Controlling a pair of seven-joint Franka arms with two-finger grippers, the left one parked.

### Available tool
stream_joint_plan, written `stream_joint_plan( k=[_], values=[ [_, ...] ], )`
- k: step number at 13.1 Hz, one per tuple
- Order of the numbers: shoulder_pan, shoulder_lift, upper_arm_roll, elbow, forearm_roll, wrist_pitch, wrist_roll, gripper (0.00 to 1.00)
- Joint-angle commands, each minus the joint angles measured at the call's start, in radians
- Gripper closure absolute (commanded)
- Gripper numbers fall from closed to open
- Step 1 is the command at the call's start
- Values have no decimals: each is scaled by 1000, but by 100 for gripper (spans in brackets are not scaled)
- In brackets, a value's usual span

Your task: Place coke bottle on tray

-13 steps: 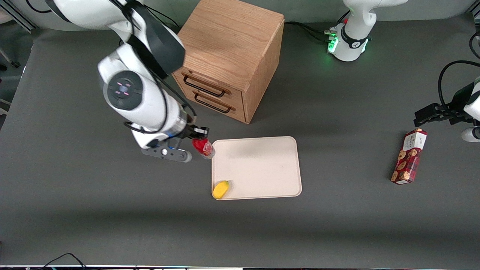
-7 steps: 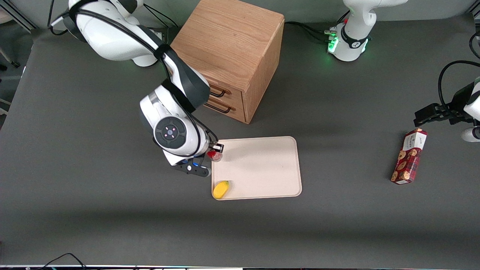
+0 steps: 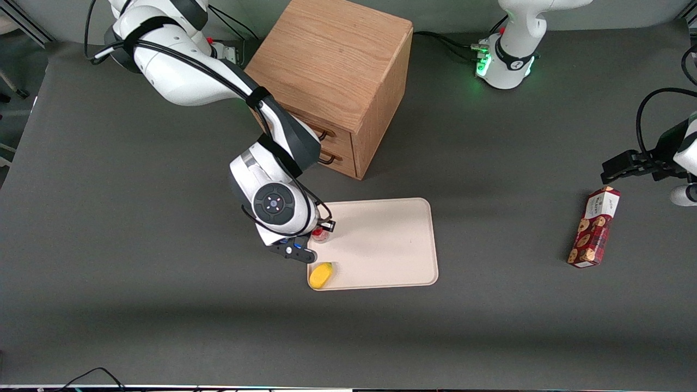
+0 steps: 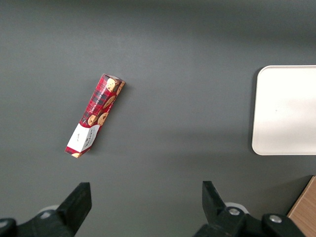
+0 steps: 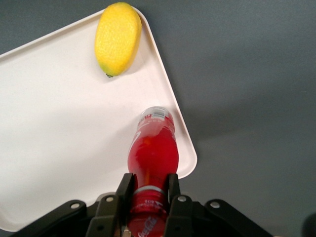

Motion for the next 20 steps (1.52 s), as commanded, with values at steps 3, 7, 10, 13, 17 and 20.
stream_joint_plan(
  k=[3,7,10,13,17,20],
  values=[
    [13,-1,8,2,-56,28,63,0],
    [-41,-69,22,-2,-56,17,23,0],
    [-111,-256,3,-138,-50,14,-153,0],
    [-144,-439,-102,-285,-15,26,-309,0],
    [-153,-687,-292,-566,96,112,-579,0],
    [-154,-819,-415,-700,126,140,-739,0]
  ],
)
